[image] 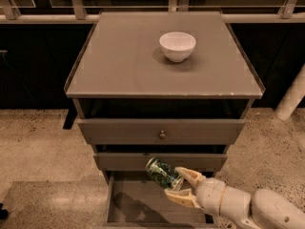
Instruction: Place green can into bottom drawer
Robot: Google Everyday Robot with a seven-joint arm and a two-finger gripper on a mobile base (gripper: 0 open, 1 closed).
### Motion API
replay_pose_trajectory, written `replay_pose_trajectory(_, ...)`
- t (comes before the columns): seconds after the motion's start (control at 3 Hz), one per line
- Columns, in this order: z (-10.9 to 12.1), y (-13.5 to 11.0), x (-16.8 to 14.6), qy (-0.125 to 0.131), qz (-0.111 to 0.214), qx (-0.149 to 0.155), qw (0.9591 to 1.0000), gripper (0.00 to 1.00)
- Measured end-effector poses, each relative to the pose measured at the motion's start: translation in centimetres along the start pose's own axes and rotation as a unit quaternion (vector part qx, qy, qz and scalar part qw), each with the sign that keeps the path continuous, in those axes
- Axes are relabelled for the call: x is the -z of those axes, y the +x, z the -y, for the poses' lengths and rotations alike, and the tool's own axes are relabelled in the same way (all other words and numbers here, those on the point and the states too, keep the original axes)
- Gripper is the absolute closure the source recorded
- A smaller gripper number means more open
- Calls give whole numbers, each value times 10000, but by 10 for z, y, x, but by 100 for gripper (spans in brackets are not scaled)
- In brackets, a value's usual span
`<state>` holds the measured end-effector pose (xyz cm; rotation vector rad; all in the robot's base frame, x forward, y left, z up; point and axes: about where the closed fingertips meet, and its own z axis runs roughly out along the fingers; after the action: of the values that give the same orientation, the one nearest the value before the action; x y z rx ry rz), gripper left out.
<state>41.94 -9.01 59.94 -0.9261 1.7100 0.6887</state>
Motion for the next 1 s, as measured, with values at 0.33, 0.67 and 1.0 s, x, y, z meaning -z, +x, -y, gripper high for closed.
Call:
replay_pose_trajectory(0.33, 5, 32, -1, 86, -205, -358, 9991, 100)
replay_pose_trajectory(0.67, 5, 33, 0, 93, -216, -368, 9990, 100)
replay_pose_trajectory(1.0, 5, 41, -3, 231, -367, -430, 9981, 100)
